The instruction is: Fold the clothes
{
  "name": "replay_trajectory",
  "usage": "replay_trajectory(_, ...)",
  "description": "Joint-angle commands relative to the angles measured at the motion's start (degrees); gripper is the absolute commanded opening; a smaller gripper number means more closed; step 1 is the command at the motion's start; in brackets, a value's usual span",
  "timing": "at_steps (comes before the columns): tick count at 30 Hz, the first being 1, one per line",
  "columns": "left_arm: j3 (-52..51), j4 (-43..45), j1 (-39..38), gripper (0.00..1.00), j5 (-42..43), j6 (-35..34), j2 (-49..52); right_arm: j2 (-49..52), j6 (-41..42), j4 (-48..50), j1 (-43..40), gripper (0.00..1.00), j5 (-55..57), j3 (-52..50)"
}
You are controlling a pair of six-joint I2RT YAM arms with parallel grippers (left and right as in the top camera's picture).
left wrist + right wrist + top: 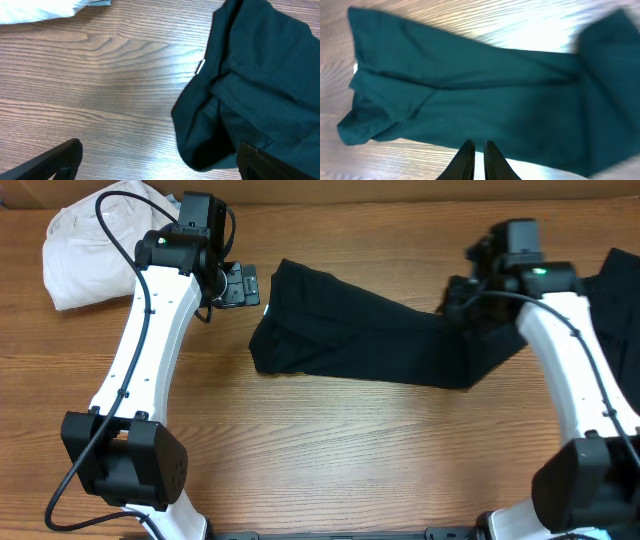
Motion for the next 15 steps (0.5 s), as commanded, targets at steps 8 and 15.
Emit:
replay_trajectory(8, 1.5, 0.3, 0.5, 1.00, 0.5, 1.4, -0.4, 4.3, 11.5, 0.9, 2.4, 0.59, 15.3, 1.2)
replay_trajectory(15, 1.5, 2.0, 0.5, 1.00, 2.0, 1.3, 0.1, 5.0, 5.6, 5.9, -6.7, 0.78, 22.2, 1.0)
